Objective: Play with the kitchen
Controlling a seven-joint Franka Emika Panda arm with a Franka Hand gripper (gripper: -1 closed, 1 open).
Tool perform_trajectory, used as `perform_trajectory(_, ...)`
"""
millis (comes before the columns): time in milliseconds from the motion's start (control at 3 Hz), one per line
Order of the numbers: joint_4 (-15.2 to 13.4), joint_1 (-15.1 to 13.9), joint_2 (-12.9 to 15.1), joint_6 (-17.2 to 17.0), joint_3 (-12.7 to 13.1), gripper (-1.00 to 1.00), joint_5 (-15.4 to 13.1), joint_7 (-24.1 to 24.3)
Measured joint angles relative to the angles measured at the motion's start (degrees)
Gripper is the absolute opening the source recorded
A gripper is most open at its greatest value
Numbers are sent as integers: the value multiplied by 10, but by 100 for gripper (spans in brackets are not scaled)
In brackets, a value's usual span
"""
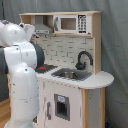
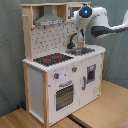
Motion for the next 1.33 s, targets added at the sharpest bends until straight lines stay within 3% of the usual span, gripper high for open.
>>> perform_trajectory(667, 27, -7, 86, 35, -2, 100, 18, 83)
perform_trajectory(1000, 38, -42, 112, 41, -2, 100, 49, 116)
perform_trajectory(1333, 34, -73, 112, 41, -2, 100, 93, 141)
